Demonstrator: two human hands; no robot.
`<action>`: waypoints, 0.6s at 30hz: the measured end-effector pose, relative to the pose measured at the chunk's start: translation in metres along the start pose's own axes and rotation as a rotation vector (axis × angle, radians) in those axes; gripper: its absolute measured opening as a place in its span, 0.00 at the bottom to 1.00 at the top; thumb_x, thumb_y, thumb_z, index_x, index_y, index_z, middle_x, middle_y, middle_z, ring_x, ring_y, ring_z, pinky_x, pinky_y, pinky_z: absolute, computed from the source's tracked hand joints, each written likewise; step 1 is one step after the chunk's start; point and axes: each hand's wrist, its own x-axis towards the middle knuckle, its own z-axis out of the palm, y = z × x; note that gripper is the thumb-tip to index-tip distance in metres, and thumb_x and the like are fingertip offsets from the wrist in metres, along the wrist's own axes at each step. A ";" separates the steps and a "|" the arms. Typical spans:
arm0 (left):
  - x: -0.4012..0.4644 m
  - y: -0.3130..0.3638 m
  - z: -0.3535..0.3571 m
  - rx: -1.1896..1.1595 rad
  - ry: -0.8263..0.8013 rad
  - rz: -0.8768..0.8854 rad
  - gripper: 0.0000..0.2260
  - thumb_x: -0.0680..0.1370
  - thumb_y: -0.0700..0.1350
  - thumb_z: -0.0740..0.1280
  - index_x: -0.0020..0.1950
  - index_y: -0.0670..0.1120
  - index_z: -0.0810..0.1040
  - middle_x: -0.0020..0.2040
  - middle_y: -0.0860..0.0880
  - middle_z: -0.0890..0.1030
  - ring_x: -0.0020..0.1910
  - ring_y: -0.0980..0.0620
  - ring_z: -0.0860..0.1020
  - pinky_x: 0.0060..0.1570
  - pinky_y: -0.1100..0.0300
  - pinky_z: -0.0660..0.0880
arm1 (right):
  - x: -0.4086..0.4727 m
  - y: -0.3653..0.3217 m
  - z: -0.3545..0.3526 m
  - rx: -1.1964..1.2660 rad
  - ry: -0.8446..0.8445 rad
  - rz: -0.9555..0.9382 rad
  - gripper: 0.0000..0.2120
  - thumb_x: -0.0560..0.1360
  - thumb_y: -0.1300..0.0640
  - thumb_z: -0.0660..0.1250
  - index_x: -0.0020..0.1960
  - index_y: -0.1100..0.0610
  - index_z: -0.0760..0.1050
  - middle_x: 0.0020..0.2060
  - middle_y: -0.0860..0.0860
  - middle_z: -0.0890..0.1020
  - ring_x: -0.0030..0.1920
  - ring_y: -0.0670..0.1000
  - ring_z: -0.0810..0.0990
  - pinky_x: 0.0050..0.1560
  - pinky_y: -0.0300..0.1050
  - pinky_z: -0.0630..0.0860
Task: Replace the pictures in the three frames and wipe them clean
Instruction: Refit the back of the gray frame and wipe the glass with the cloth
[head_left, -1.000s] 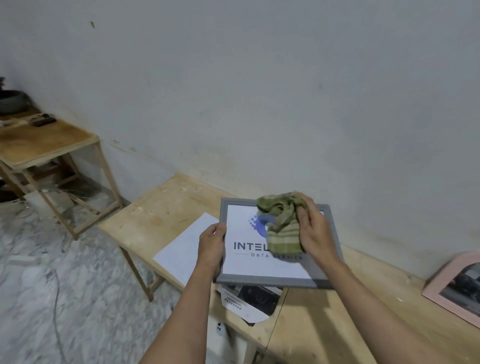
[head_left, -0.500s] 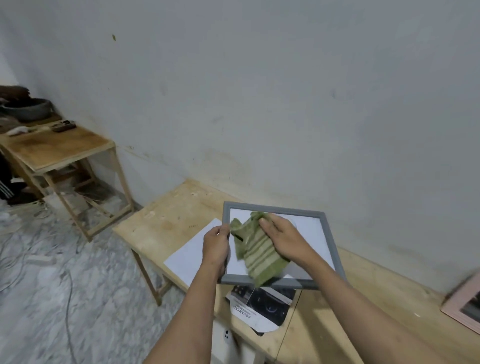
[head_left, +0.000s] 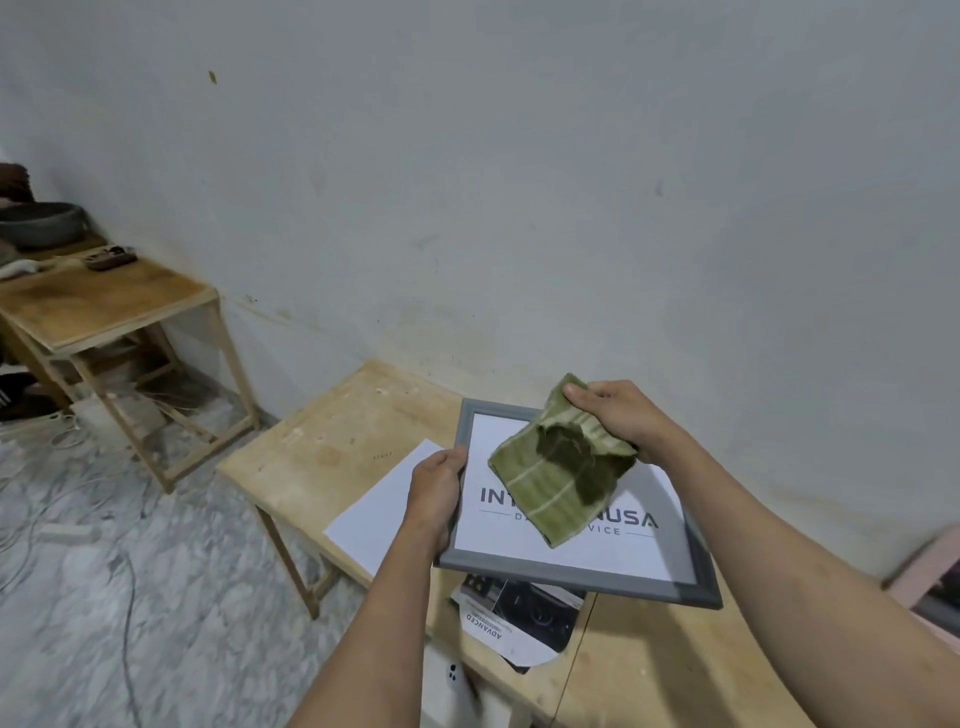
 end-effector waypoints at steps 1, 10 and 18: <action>0.000 0.000 0.001 -0.002 -0.008 -0.002 0.10 0.82 0.47 0.63 0.49 0.42 0.81 0.43 0.40 0.87 0.40 0.41 0.86 0.39 0.50 0.82 | 0.002 0.003 -0.002 -0.156 0.029 0.006 0.18 0.75 0.45 0.68 0.37 0.58 0.75 0.30 0.53 0.77 0.31 0.51 0.75 0.36 0.44 0.71; 0.003 -0.005 0.005 -0.026 0.002 -0.050 0.13 0.82 0.48 0.62 0.52 0.40 0.81 0.48 0.37 0.86 0.48 0.36 0.85 0.42 0.51 0.80 | -0.027 0.019 0.043 -0.925 0.336 -0.452 0.15 0.78 0.41 0.60 0.47 0.50 0.78 0.42 0.46 0.79 0.43 0.50 0.77 0.39 0.45 0.71; 0.010 -0.014 -0.003 -0.007 0.078 -0.039 0.13 0.82 0.45 0.62 0.53 0.37 0.80 0.49 0.36 0.85 0.43 0.40 0.83 0.40 0.52 0.78 | -0.036 0.049 0.070 -0.846 0.211 -0.365 0.26 0.78 0.41 0.60 0.73 0.48 0.64 0.61 0.51 0.70 0.62 0.53 0.68 0.62 0.49 0.67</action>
